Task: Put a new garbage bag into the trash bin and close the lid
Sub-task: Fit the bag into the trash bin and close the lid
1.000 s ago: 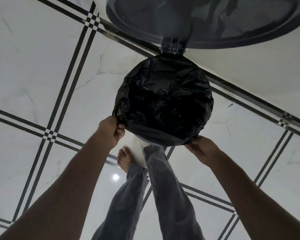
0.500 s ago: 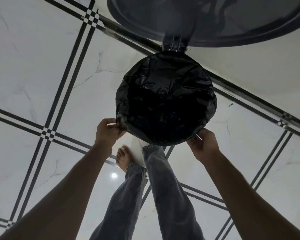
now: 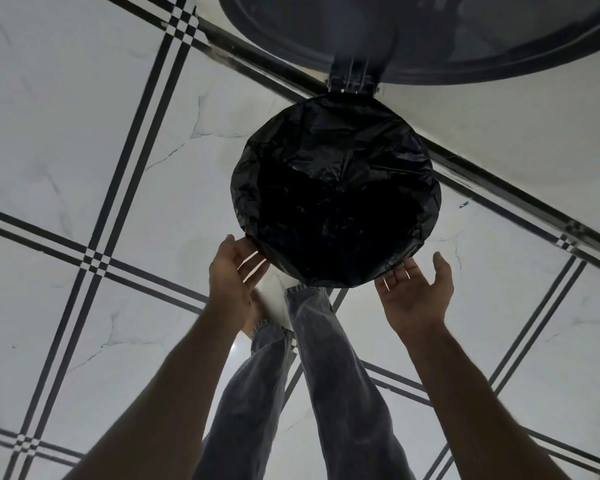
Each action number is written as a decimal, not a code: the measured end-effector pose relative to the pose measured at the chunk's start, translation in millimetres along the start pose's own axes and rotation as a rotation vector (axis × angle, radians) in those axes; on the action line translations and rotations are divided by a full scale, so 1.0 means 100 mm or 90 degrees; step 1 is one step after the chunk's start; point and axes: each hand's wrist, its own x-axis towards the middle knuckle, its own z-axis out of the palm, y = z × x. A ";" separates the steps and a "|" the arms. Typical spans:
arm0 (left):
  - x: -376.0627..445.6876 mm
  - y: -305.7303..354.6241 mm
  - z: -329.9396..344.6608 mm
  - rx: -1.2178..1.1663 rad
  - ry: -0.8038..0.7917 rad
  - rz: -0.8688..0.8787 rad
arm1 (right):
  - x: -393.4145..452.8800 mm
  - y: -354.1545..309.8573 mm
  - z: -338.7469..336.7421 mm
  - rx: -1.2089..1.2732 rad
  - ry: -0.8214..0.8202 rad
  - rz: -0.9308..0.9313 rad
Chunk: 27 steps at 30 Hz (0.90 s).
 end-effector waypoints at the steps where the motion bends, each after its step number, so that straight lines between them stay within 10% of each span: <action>1: -0.02 -0.01 -0.02 -0.003 -0.013 -0.009 | 0.01 -0.01 0.01 -0.014 -0.003 0.004; 21: -0.06 0.08 0.11 -0.059 -0.054 -0.064 | -0.05 -0.18 0.16 -0.096 -0.005 -0.038; 27: -0.03 0.12 0.07 0.164 0.117 0.129 | -0.04 -0.21 0.17 -0.510 0.064 -0.283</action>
